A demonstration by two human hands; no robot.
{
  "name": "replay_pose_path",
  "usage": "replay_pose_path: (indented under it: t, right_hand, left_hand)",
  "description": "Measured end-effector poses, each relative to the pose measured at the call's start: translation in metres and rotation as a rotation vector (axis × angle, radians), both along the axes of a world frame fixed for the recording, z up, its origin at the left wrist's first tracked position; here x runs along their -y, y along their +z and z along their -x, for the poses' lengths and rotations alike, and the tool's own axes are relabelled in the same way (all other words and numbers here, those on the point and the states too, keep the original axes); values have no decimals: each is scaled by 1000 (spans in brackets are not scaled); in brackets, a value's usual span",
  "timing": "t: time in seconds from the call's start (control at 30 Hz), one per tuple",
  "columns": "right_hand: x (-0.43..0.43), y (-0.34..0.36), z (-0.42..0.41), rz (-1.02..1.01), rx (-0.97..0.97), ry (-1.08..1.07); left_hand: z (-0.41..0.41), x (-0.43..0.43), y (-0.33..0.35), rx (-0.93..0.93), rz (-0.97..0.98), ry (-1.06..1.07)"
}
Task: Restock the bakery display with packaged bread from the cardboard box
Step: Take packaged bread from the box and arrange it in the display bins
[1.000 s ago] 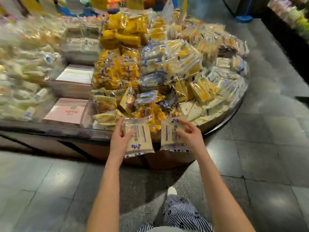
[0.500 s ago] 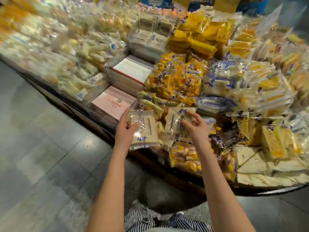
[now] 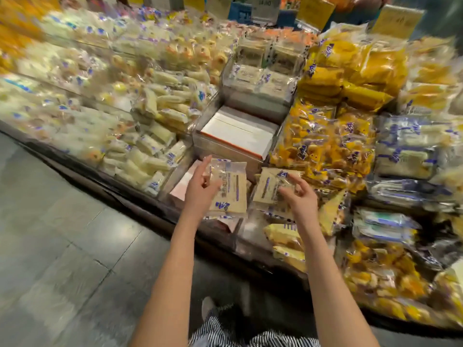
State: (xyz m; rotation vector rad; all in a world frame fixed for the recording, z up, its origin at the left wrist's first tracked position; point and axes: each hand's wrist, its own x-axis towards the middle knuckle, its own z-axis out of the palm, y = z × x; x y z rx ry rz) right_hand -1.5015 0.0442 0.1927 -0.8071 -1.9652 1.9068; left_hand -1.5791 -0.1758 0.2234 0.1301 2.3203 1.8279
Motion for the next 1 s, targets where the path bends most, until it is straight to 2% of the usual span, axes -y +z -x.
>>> replay_pose_path:
  t: [0.13, 0.43, 0.77, 0.87, 1.0]
  right_hand:
    - [27, 3, 38, -14, -14, -88]
    - [20, 30, 108, -100, -67, -154]
    - [-56, 62, 212, -126, -164, -98]
    - [-77, 81, 244, -208, -104, -53]
    - [-108, 107, 292, -408, -53, -18]
  left_hand:
    - [58, 20, 21, -34, -5, -101]
    - [166, -11, 38, -95, -39, -124]
    - [277, -66, 82, -257, 200, -323]
    - [315, -90, 90, -240, 232, -382]
    - [373, -125, 104, -325, 389, -511]
